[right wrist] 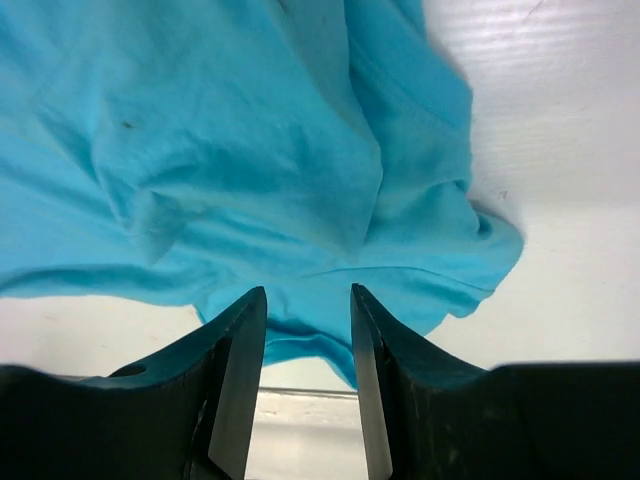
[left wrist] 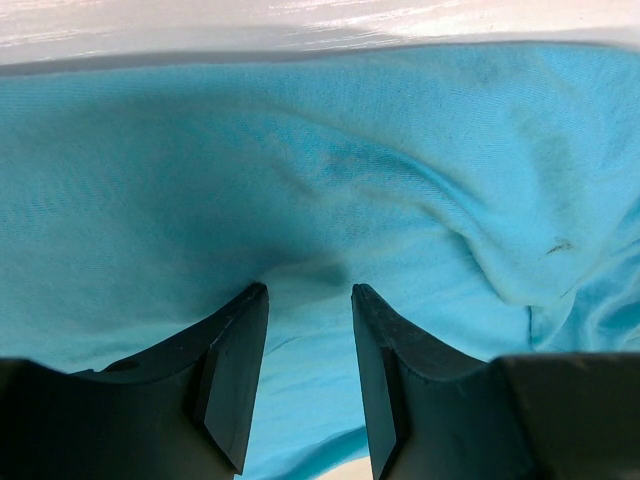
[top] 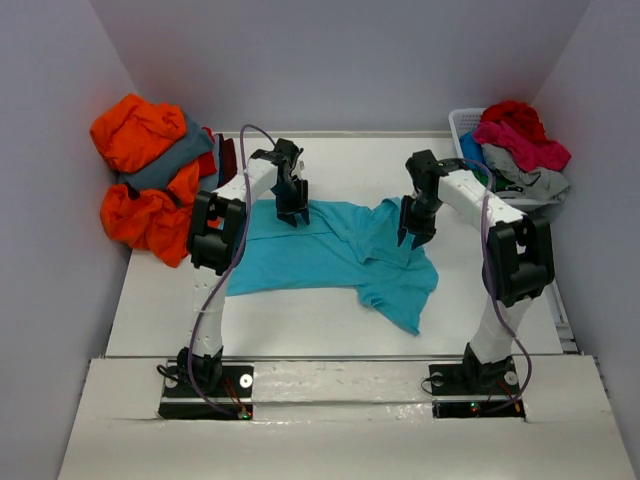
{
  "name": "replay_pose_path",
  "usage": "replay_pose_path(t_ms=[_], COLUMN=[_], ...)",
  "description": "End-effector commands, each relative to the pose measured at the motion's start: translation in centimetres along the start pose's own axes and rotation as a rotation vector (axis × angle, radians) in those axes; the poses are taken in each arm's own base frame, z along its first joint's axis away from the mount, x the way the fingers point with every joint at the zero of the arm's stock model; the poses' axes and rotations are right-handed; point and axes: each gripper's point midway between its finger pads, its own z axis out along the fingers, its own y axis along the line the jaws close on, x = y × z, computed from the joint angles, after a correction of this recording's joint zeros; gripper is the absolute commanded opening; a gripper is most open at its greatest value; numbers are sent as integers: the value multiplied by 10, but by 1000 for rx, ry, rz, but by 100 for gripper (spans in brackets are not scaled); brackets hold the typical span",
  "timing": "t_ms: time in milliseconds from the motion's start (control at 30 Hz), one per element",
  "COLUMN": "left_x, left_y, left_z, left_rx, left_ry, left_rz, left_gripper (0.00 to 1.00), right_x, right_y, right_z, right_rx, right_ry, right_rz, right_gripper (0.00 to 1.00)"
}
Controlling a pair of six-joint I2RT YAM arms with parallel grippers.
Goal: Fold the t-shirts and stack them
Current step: Fold the flattened T-shirt at the center of the board.
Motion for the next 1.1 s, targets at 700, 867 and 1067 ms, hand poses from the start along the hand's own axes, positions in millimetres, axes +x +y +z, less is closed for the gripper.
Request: replay_pose_path(t_ms=[700,867,1067], left_x=[-22,0,29], left_y=[46,73,94], left_z=[-89,-97,-93], left_rx=[-219,-267,-223], left_ry=[-258,-255,-241], left_rz=[-101,-177,-287], left_gripper=[52,53,53], right_x=[19,39,44], right_y=[3,-3,1], right_z=[-12,0,7], right_rx=[-56,-72,-106], right_ry=[-15,28,46], right_rz=[4,1,2], right_gripper=[44,44,44])
